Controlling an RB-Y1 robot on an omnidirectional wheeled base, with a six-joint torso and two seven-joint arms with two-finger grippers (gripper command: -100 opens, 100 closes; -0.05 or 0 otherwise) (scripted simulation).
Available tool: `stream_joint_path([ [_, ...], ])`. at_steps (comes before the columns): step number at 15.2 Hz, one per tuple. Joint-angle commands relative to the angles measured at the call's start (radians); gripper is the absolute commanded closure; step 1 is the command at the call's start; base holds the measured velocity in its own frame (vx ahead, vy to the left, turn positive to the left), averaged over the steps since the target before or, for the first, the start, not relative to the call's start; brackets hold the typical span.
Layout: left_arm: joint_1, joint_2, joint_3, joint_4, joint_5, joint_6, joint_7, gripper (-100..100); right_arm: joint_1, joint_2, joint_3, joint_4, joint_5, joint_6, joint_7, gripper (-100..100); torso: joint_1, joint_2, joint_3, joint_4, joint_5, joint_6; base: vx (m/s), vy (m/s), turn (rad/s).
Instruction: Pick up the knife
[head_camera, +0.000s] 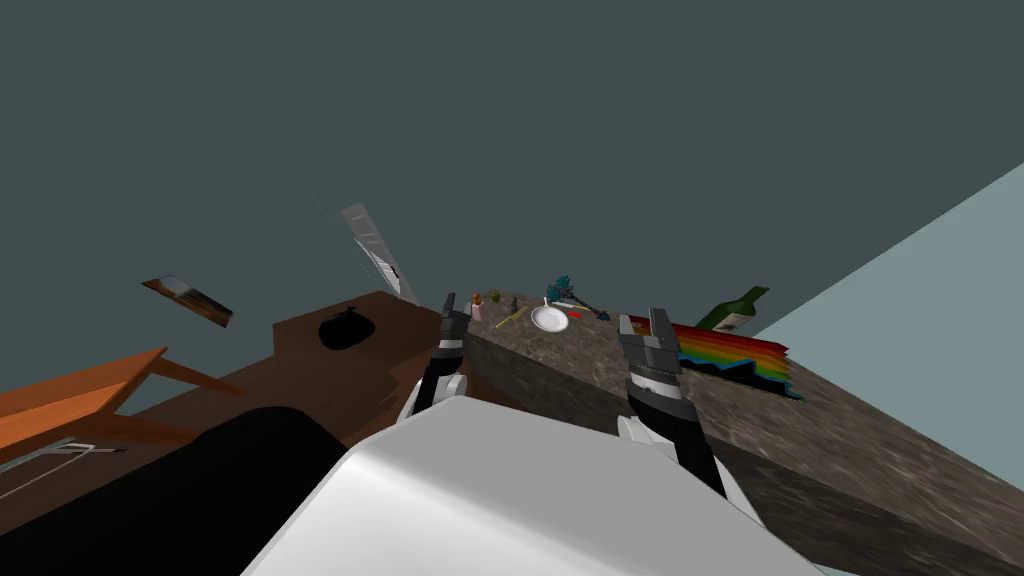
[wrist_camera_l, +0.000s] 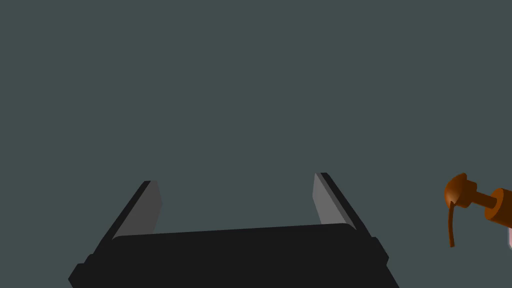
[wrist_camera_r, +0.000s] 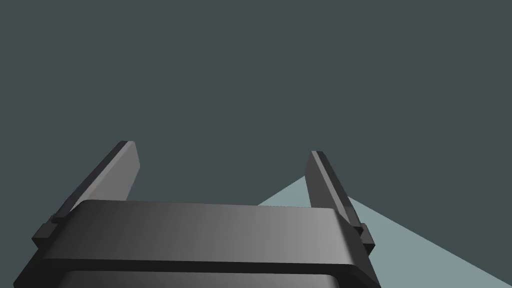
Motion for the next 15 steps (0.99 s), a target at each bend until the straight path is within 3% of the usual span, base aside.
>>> stream_joint_path([
  [1,-0.026,0.047,0.007,0.026,-0.006,0.027,0.013,-100,0.000,0.000,0.000,0.000,0.000,0.000,0.000,0,0.000,0.000,0.000,0.000,0.000,0.000,-0.001,-0.010,-0.025],
  [3,-0.064,0.085,0.016,0.064,-0.014,0.068,0.033,-100,0.000,0.000,0.000,0.000,0.000,0.000,0.000,0,0.000,0.000,0.000,0.000,0.000,0.000,0.000,-0.024,-0.056],
  [4,-0.064,0.085,0.016,0.064,-0.014,0.068,0.033,-100,0.000,0.000,0.000,0.000,0.000,0.000,0.000,0,-0.001,-0.001,0.000,0.000,0.000,0.000,0.002,-0.024,-0.035],
  [6,-0.115,0.120,0.030,0.113,-0.025,0.124,0.060,-100,0.000,0.000,0.000,0.000,0.000,0.000,0.000,0,-0.001,-0.001,0.000,0.000,0.000,0.000,0.001,-0.027,-0.042],
  [9,-0.146,0.135,0.038,0.150,-0.032,0.158,0.077,-100,0.000,0.000,0.000,0.000,0.000,0.000,0.000,0,-0.002,-0.001,-0.001,0.000,0.000,0.000,0.001,-0.026,-0.041],
  [10,-0.179,0.150,0.047,0.185,-0.039,0.195,0.095,-100,0.000,0.000,0.000,0.000,0.000,0.000,0.000,0,-0.002,-0.001,-0.001,0.000,0.000,0.000,0.002,-0.024,-0.052],
  [11,-0.179,0.150,0.047,0.185,-0.039,0.195,0.095,-100,0.000,0.000,0.000,0.000,0.000,0.000,0.000,0,-0.002,-0.001,-0.001,0.000,0.000,0.000,0.001,-0.022,-0.038],
  [12,-0.215,0.164,0.056,0.222,-0.048,0.226,0.114,-100,0.000,0.000,0.000,0.000,0.000,0.000,0.000,0,-0.001,-0.001,0.000,0.000,0.000,0.000,-0.001,-0.024,-0.037],
  [13,-0.215,0.164,0.056,0.223,-0.048,0.234,0.114,-100,0.000,0.000,0.000,0.000,0.000,0.000,0.000,0,-0.002,-0.001,0.000,0.000,0.000,0.000,-0.001,-0.023,-0.040],
  [14,-0.253,0.177,0.066,0.256,-0.056,0.268,0.134,-100,0.000,0.000,0.000,0.000,0.000,0.000,0.000,0,-0.002,-0.001,0.000,0.000,0.000,0.000,-0.002,-0.027,-0.054],
  [15,-0.253,0.177,0.066,0.265,-0.056,0.277,0.134,-100,0.000,0.000,0.000,0.000,0.000,0.000,0.000,0,-0.002,-0.001,0.000,0.000,0.000,0.000,0.000,-0.025,-0.045],
])
